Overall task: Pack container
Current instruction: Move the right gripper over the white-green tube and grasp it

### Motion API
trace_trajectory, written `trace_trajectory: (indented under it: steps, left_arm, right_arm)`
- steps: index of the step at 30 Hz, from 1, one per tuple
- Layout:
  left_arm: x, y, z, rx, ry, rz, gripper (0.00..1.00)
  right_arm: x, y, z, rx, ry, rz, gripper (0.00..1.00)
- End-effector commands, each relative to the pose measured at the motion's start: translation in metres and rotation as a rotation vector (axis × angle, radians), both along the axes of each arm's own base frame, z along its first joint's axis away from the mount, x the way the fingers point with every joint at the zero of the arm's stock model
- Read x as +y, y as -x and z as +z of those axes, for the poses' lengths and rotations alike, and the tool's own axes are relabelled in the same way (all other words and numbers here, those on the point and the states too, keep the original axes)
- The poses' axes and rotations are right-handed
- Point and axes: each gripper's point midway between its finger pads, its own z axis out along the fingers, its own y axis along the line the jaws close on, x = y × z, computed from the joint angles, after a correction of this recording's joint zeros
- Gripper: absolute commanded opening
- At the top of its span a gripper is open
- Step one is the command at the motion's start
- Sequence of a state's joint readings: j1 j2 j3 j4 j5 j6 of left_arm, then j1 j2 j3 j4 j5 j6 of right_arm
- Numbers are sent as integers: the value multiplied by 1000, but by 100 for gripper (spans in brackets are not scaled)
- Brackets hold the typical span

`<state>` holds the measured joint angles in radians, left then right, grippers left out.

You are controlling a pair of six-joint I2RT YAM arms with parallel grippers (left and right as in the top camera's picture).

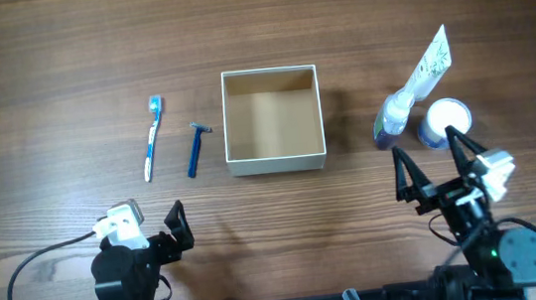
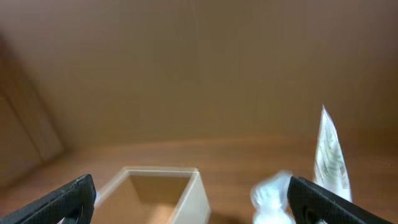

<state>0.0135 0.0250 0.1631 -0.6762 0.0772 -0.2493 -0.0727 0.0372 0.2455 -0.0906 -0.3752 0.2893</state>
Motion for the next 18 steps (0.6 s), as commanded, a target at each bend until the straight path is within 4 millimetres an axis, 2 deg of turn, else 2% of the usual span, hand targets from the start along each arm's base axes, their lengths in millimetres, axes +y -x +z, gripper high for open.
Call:
trace_trajectory:
  steps: [1, 6, 7, 10, 13, 18]
  left_arm:
    - [-3, 0, 1, -9, 2, -14, 100]
    - [-3, 0, 1, -9, 2, -14, 100]
    - [-3, 0, 1, -9, 2, -14, 100]
    - [-3, 0, 1, -9, 2, -14, 100]
    - [-3, 0, 1, -9, 2, -14, 100]
    - [-3, 0, 1, -9, 2, -14, 100]
  right_arm:
    - [6, 5, 48, -4, 0, 37, 100]
    - [-2, -26, 72, 232, 73, 1, 100]
    - [-6, -41, 82, 341, 132, -11, 100]
    - [-26, -67, 95, 548, 255, -80, 100]
    - [-38, -93, 108, 686, 326, -100, 100]
    - [-40, -136, 99, 819, 274, -86, 100]
